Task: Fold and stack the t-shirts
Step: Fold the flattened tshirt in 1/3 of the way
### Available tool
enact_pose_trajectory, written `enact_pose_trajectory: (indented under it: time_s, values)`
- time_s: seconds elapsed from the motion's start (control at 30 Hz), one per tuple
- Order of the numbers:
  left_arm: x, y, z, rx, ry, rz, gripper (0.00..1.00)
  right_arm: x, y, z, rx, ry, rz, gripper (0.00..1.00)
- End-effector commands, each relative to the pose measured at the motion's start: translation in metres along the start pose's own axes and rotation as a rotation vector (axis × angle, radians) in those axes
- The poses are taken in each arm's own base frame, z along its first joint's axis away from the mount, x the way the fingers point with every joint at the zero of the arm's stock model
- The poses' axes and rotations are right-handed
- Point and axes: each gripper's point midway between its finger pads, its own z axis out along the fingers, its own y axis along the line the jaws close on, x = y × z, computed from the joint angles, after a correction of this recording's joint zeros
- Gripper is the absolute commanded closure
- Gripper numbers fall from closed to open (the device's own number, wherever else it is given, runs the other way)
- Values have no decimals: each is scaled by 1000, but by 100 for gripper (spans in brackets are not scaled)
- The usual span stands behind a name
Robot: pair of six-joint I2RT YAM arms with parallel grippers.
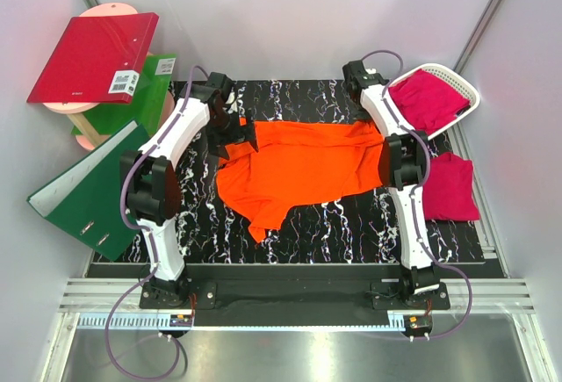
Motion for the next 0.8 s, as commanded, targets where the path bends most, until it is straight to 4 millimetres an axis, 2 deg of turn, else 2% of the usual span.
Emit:
enact_pose_trajectory:
  time_s: [0.0,0.07,0.27,0.47,0.53,0.57,0.6,0.63,0.7,0.73,0.77]
  values:
    - [-4,-6,-14,27,-39,5,1,-7,-12,17,104,-38,9,96]
    - [-3,-6,-15,30,-36,0,1,-11,-17,18,130,-52,33,99]
    - [1,-4,-21,18,-45,-14,1,-27,-17,30,87,-82,94,100]
    - [9,0,-22,9,-39,-19,1,-40,-30,39,19,-90,147,94]
    - [11,-2,-23,11,-39,-13,1,-47,-38,43,-7,-99,171,75]
    - [12,-2,-23,12,-36,-12,1,-50,-36,41,-51,-97,181,60]
    - [12,-2,-24,10,-42,-7,1,-53,-39,38,-59,-102,196,40]
    - [12,-3,-25,10,-46,-3,1,-56,-40,34,-70,-107,202,34]
    - [11,-5,-23,19,-52,7,1,-71,-44,7,-102,-145,219,29]
    - [12,-6,-19,21,-44,9,1,-72,-44,-2,-116,-149,216,27]
    - [9,-8,-17,26,-49,9,1,-86,-52,-28,-126,-194,229,26]
